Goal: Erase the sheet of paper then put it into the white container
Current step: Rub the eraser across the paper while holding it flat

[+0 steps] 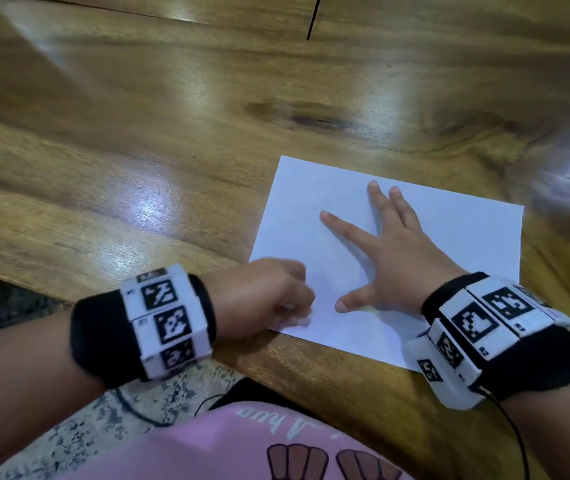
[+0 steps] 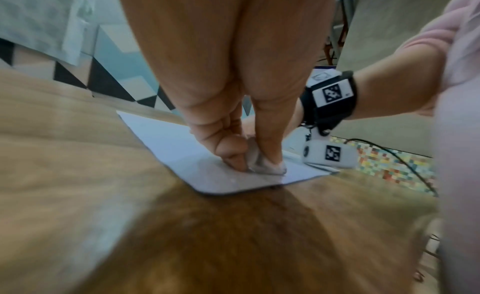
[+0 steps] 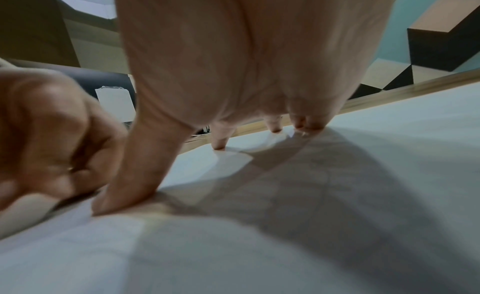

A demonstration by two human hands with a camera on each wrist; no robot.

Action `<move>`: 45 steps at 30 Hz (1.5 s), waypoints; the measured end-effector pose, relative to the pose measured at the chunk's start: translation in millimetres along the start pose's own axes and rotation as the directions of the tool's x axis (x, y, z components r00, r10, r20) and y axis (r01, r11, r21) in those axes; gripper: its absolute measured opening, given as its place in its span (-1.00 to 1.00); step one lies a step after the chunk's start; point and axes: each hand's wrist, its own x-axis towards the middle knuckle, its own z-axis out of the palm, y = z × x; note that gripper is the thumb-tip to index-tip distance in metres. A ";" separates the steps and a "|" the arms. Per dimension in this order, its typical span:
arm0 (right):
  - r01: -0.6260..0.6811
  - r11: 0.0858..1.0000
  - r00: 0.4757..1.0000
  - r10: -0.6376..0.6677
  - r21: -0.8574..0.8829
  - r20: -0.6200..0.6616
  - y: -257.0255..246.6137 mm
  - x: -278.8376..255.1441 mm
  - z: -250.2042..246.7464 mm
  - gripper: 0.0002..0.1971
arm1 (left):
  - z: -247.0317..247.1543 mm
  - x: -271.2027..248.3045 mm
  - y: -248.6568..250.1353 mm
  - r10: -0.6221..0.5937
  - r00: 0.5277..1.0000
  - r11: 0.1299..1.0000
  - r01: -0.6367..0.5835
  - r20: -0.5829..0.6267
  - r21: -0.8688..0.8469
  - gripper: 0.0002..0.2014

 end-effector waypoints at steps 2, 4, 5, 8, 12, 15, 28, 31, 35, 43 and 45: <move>0.002 1.000 1.000 -0.002 0.004 -0.002 0.4 0.2 0.4 0.16 | -2.1 -6.7 2.0 0.091 0.994 0.986 -0.099 0.066 0.133 -0.86; 0.006 1.000 1.000 -0.006 0.000 -0.003 0.9 0.6 0.9 0.16 | -6.7 0.0 2.3 0.125 0.991 0.988 -0.129 0.055 0.082 -0.89; 0.007 1.000 1.000 -0.007 -0.002 -0.003 1.2 1.1 1.1 0.16 | -8.8 7.7 0.3 0.081 0.997 0.997 -0.081 -0.012 0.013 -0.90; 0.012 1.000 1.000 -0.013 -0.011 -0.005 2.4 1.2 1.6 0.15 | -18.5 29.2 4.2 0.016 0.993 1.000 -0.018 -0.118 -0.016 -0.96; 0.015 1.000 1.000 -0.015 0.014 -0.004 3.1 0.7 1.4 0.15 | -7.1 15.6 7.8 0.034 0.994 0.999 -0.036 -0.104 -0.016 -0.87; 0.015 0.999 1.000 -0.015 0.029 -0.006 3.5 0.5 1.6 0.16 | 1.1 -6.5 6.5 0.046 0.999 0.999 -0.046 -0.015 -0.013 -0.81; 0.004 0.999 1.000 -0.005 -0.041 -0.025 2.6 1.6 3.3 0.28 | -21.2 43.8 11.5 -0.065 0.978 0.998 0.062 -0.196 -0.022 -0.86; 0.006 1.000 1.000 -0.007 -0.029 -0.014 3.6 1.0 2.6 0.28 | -3.8 14.9 11.3 0.014 0.997 0.997 -0.019 -0.074 -0.077 -0.84; 0.012 1.000 1.000 -0.012 -0.003 -0.007 4.6 -0.2 2.2 0.30 | -1.4 2.1 11.6 0.021 0.999 0.997 -0.018 0.045 -0.069 -0.91; 0.017 1.000 1.000 -0.017 0.000 -0.014 4.2 0.3 3.4 0.33 | -16.6 46.3 14.1 -0.042 0.981 0.999 0.041 -0.188 -0.007 -0.89; 0.021 1.000 1.000 -0.021 0.016 -0.017 5.4 0.4 3.6 0.33 | -3.3 24.0 16.6 -0.022 0.996 0.998 0.017 -0.090 -0.059 -0.83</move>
